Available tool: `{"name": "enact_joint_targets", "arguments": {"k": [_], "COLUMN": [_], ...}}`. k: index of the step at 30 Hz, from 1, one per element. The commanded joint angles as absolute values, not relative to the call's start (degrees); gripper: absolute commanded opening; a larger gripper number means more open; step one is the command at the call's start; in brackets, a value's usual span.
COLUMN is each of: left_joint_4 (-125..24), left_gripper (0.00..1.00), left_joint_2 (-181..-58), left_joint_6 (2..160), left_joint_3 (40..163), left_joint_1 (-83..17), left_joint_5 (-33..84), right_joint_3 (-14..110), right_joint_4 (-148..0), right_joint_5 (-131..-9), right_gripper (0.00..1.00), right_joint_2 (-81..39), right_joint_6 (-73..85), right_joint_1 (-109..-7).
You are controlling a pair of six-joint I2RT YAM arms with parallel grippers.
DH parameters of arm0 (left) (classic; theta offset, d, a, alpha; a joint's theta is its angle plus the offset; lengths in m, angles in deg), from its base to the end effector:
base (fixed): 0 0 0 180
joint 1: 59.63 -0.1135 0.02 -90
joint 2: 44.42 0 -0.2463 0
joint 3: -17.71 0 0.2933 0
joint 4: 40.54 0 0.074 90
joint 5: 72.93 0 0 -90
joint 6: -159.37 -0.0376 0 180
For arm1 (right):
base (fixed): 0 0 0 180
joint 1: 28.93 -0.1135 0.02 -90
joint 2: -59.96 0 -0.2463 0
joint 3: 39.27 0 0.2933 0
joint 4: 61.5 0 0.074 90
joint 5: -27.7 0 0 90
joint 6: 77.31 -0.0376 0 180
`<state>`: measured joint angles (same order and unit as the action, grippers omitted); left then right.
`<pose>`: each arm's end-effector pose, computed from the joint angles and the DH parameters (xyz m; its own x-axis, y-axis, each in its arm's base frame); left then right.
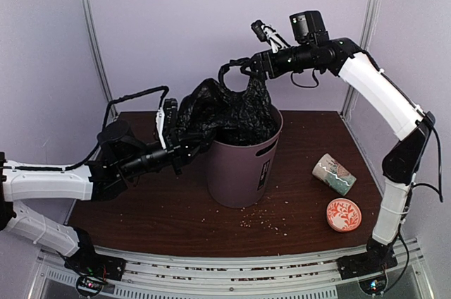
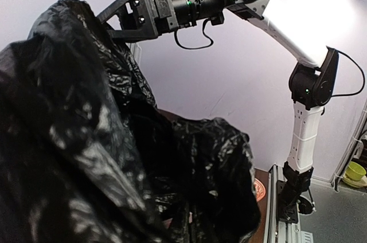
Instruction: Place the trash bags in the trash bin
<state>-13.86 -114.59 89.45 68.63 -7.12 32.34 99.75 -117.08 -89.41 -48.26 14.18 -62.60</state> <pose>0.1885 -0.2621 0.2628 -0.2435 -0.2268 -0.9430 0.8952 0.3216 -0.3085 0.3621 0.2618 0.4526 -0.3269 -0.2456 -0.9126 -0.8466 0.5052 0.1673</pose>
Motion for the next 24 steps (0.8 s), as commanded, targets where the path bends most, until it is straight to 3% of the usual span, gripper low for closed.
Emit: {"name": "enact_joint_targets", "arguments": {"k": [1, 4, 8, 15, 24], "left_joint_4": [-13.9, -17.2, -23.0, -29.7, -33.9], "left_gripper": [0.0, 0.0, 0.0, 0.0, 0.0], "left_joint_2": [-114.9, -113.8, -111.8, -111.4, -113.2], "left_joint_6": [89.7, 89.6, 89.0, 87.2, 85.1], "left_joint_3": [71.3, 71.9, 72.4, 73.4, 73.9], "left_joint_1": [-6.7, -6.7, -6.7, -6.7, -6.7], "left_joint_5": [33.1, 32.5, 31.0, 32.0, 33.7], "right_joint_3": [98.2, 91.3, 76.5, 55.2, 41.6], "right_joint_4": [-114.9, -111.6, -106.8, -100.0, -97.5], "right_joint_5": [-92.1, -92.3, -93.0, -96.5, -107.8], "right_gripper": [0.49, 0.28, 0.12, 0.09, 0.11], "right_joint_2": [-44.6, -39.4, -30.0, -14.6, -8.5], "right_joint_6": [14.3, 14.0, 14.0, 15.5, 17.7], "right_joint_1": [-62.4, -61.3, -58.3, -55.6, -55.5]}}
